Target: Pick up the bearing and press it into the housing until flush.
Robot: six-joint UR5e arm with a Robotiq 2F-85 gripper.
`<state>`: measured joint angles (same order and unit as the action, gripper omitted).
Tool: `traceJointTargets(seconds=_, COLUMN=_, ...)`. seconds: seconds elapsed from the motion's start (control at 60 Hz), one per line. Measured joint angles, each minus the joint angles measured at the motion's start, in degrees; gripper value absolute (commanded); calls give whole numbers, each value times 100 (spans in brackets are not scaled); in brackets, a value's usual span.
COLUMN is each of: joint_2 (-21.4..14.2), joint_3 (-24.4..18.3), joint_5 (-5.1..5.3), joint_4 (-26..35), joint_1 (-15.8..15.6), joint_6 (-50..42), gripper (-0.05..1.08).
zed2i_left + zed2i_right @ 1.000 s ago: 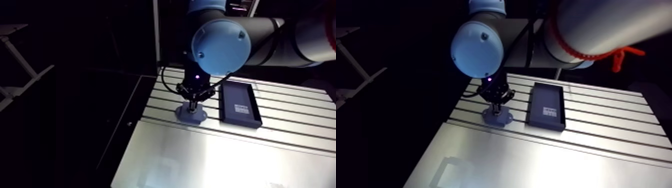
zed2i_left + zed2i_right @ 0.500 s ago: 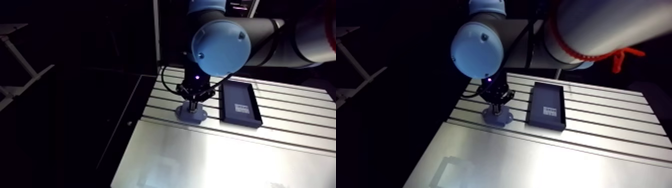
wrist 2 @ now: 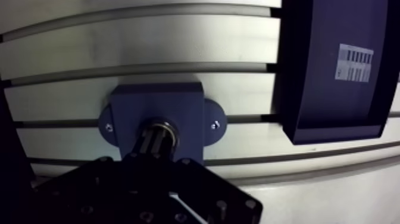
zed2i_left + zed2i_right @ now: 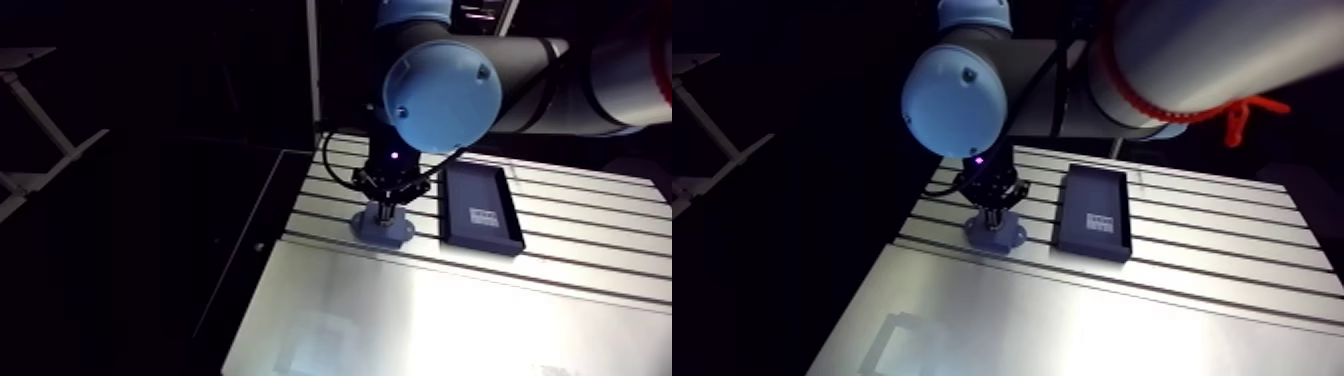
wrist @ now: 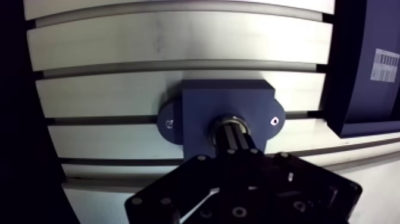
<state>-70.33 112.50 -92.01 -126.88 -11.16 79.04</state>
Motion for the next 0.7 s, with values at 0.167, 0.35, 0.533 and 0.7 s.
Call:
traceJointTargets(seconds=0.167, joint_2=-1, joint_3=2, joint_5=-1, joint_4=0, joint_1=0, joint_6=1, gripper=107)
traceJointTargets(seconds=0.35, joint_2=-2, joint_3=3, joint_5=-3, joint_4=0, joint_1=-2, joint_6=1, gripper=107)
traceJointTargets(seconds=0.533, joint_2=-1, joint_3=12, joint_5=-2, joint_4=-3, joint_1=-7, joint_6=2, gripper=107)
traceJointTargets(seconds=0.7, joint_2=3, joint_3=24, joint_5=-3, joint_4=-3, joint_1=-16, joint_6=7, gripper=107)
